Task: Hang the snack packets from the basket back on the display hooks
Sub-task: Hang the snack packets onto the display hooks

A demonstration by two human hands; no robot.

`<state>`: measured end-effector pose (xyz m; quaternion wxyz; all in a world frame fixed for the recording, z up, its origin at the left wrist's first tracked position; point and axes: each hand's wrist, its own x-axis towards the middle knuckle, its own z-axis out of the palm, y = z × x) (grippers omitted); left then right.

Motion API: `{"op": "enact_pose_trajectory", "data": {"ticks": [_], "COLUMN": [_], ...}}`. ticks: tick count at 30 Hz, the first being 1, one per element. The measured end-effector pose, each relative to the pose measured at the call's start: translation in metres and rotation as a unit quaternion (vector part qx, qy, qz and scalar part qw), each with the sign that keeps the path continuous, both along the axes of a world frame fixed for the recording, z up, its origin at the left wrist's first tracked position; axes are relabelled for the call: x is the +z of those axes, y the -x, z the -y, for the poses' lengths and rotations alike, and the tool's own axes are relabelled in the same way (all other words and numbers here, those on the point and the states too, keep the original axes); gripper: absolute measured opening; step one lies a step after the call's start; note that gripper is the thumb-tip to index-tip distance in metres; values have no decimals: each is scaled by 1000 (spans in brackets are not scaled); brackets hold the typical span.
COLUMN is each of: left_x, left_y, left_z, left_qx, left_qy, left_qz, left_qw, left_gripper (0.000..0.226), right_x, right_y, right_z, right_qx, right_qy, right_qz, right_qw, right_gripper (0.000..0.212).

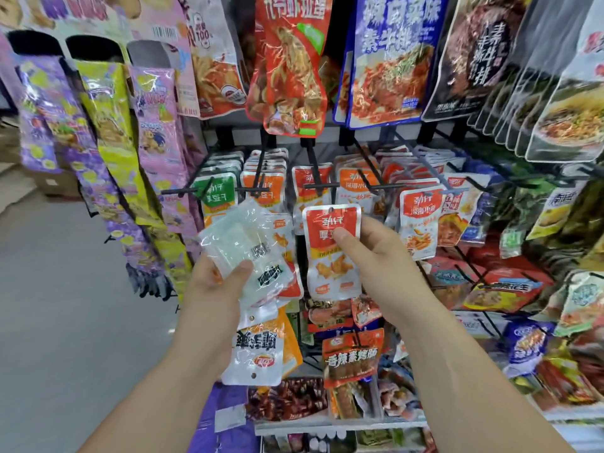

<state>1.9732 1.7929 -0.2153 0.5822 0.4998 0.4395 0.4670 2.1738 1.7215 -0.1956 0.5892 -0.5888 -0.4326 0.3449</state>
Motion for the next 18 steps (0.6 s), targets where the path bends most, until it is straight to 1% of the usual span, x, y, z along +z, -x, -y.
{"op": "enact_pose_trajectory", "data": {"ticks": [2,5,11,14,16,18], "left_x": [0,0,1,1,1,1], "left_y": [2,4,7,7,6,5], "left_z": [-3,-7,-12,-13,-12,-12], "left_qx": [-6,-16,-31,-27,-24,-24], "left_qy": [8,12,23,24,22,23], "left_qz": [4,6,3,3,0,3], "left_qw": [1000,1000,999,999,999,999], "left_gripper": [24,24,29,25,21,20], "right_x": [6,8,8,4,1,-2], "right_y": [7,12,21,20,18,15], "right_z": [-5,-13,-24,-27,-30,-37], "right_qx": [-12,-40,-67,-79,-84,-100], "right_qy": [-21,-37,-23,-20,-20,-17], "right_qz": [-7,-12,-4,2,17,39], "right_qw": [1000,998,997,997,996,994], "right_gripper": [22,18,18,19,24,34]}}
